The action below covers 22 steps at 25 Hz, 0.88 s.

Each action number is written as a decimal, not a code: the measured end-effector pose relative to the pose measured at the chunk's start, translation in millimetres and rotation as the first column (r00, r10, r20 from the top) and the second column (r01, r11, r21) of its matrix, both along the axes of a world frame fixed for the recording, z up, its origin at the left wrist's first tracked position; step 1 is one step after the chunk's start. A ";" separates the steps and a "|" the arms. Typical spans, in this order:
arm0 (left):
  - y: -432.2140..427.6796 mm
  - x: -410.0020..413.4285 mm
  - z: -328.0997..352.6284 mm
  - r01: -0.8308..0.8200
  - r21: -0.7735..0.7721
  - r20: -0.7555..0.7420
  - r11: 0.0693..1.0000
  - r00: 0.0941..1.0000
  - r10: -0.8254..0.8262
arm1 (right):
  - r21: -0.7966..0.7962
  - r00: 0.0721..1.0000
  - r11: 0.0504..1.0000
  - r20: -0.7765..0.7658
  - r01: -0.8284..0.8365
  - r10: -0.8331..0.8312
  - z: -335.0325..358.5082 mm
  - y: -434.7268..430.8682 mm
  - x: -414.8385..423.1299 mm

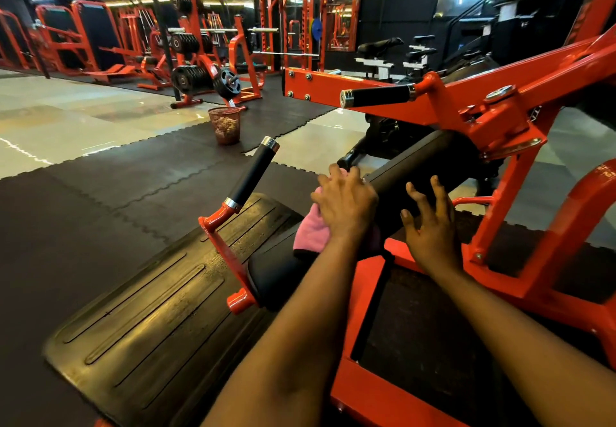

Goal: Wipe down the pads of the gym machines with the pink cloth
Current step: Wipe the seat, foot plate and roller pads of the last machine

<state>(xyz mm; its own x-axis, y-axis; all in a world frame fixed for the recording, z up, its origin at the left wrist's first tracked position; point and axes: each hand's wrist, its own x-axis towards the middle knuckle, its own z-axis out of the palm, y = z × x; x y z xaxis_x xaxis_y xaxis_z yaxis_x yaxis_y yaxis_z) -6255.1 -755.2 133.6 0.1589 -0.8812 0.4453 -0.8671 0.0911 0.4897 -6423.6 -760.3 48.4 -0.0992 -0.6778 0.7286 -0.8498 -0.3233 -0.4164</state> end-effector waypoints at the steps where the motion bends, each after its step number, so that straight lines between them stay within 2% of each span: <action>1: 4.7 13.6 -8.1 0.000 0.006 -0.014 1.000 1.000 0.000 | -0.002 1.000 1.000 0.002 -0.002 0.002 -0.7 -0.7 0.5; 6: 44.9 96.0 -57.0 -0.222 0.046 -0.010 0.974 0.975 0.223 | -0.030 0.999 1.000 0.036 0.007 -0.006 -4.0 -4.4 6.7; 10: 51.4 81.7 -56.2 -0.353 0.056 0.017 0.934 0.936 0.353 | -0.021 0.999 1.000 0.045 -0.010 0.011 -4.8 -6.1 4.3; 11: 46.3 64.5 -45.6 -0.340 0.045 0.020 0.939 0.940 0.340 | -0.009 0.999 1.000 0.045 -0.015 0.015 -3.2 -4.7 5.1; 15: 12.4 -27.8 1.6 -0.055 0.016 -0.042 0.998 0.998 0.056 | 0.038 0.998 0.998 0.039 -0.055 0.054 17.2 2.2 -14.7; 17: 0.5 -34.4 12.9 0.033 -0.016 -0.091 0.999 0.995 -0.034 | 0.044 0.988 0.990 0.089 -0.130 0.126 29.5 2.1 -29.2; 19: -1.6 -9.4 -1.2 0.151 -0.135 -0.067 0.979 0.985 -0.161 | 0.040 0.972 0.988 0.184 -0.152 0.143 38.9 0.2 -29.3; 21: 3.5 27.0 -20.0 0.264 -0.239 -0.299 0.934 0.896 -0.329 | 0.034 0.976 0.997 0.212 -0.063 0.055 43.3 4.7 -1.5; 22: 6.6 43.6 -31.5 0.301 -0.253 -0.375 0.919 0.846 -0.380 | 0.007 0.988 1.000 0.155 -0.018 0.017 42.4 11.7 22.8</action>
<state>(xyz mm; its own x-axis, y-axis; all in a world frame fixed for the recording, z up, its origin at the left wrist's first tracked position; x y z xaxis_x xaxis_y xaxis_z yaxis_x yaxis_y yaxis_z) -6211.5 -748.5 102.1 0.0655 -0.8253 0.5609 -0.4899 0.4631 0.7386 -6400.9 -748.7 90.8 -0.1989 -0.6865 0.6994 -0.7688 -0.3332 -0.5458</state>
